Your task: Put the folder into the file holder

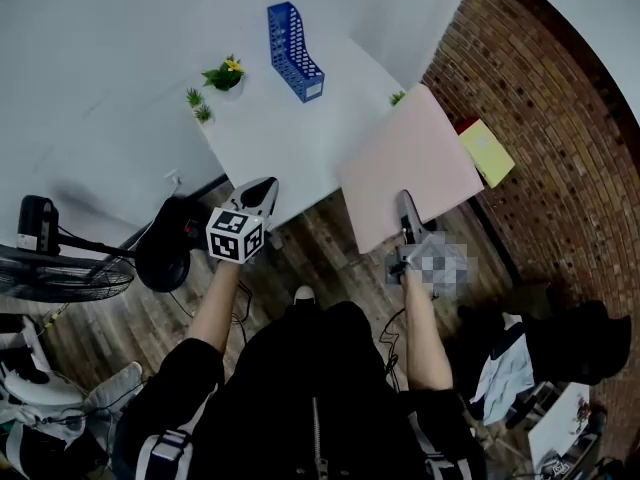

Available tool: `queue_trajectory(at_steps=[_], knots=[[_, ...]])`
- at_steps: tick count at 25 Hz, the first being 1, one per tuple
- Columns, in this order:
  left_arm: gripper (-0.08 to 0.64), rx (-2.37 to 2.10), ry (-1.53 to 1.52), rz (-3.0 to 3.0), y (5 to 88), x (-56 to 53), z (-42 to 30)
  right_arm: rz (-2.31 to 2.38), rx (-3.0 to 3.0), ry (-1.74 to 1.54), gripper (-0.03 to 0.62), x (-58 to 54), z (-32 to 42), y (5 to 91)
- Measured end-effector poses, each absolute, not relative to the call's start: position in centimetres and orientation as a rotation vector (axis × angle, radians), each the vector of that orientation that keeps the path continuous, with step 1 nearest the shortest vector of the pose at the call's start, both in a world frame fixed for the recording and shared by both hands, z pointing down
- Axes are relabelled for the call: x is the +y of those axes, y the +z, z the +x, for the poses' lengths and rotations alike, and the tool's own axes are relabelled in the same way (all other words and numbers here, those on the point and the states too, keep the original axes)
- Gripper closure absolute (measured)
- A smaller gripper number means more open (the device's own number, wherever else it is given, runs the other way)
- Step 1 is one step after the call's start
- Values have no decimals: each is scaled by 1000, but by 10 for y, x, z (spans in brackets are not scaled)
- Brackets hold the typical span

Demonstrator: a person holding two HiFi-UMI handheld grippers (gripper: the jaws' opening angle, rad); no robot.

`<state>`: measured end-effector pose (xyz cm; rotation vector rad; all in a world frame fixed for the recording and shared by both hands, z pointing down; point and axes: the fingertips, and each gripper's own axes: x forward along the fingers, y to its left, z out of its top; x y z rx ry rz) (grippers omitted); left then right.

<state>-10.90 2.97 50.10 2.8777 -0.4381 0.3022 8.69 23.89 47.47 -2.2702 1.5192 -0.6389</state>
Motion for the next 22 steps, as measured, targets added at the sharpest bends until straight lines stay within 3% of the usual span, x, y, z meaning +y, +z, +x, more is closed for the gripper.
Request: queue_trajectory(at_steps=[22], knots=[[535,-1125,269,2635,516,-119,-187,-1892,2107,-758,436,-30,88,486]])
